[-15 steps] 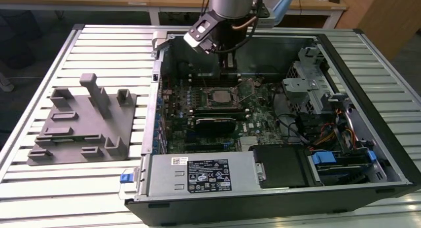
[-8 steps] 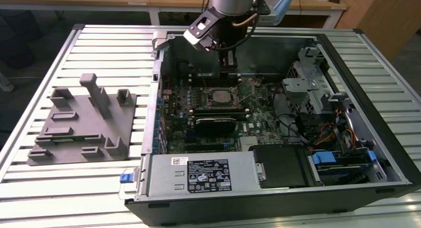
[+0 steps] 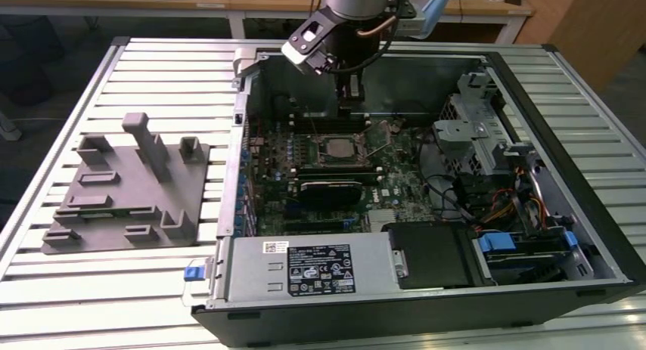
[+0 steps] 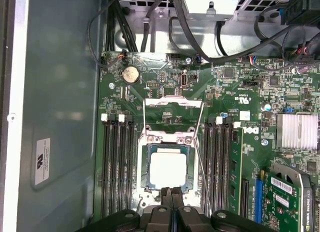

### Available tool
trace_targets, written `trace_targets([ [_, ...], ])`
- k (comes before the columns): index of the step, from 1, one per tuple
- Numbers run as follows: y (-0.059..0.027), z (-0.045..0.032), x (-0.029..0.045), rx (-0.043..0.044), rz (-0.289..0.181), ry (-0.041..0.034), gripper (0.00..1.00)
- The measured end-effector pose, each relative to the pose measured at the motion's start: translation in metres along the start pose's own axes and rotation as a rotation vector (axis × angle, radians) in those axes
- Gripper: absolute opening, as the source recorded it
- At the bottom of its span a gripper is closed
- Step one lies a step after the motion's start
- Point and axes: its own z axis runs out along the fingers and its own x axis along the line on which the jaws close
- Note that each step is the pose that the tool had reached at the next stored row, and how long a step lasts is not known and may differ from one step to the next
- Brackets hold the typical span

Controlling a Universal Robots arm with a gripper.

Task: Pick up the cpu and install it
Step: 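Close the cpu cover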

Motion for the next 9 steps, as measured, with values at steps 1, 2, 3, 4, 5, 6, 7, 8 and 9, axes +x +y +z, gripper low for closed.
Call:
trace_targets([
  [1, 0.0000, -0.0006, 0.0000, 0.0001, 0.000, 0.0000, 0.11],
  [2, 0.0000, -0.0012, 0.0000, 0.0001, 0.000, 0.0000, 0.11],
  [3, 0.0000, -0.0016, 0.0000, 0.0001, 0.000, 0.0001, 0.11],
  [4, 0.0000, -0.0019, 0.0000, 0.0001, 0.000, 0.0002, 0.11],
  [5, 0.0000, -0.0024, 0.0000, 0.0003, 0.000, 0.0000, 0.11],
  [6, 0.0000, -0.0030, 0.0000, 0.0004, 0.000, 0.0000, 0.11],
  [7, 0.0001, -0.0036, 0.0000, 0.0003, 0.000, 0.0001, 0.11],
  [8, 0.0000, -0.0042, 0.0000, 0.0006, 0.000, 0.0000, 0.11],
  [9, 0.0000, -0.0047, 0.0000, 0.0008, 0.000, 0.0001, 0.11],
])
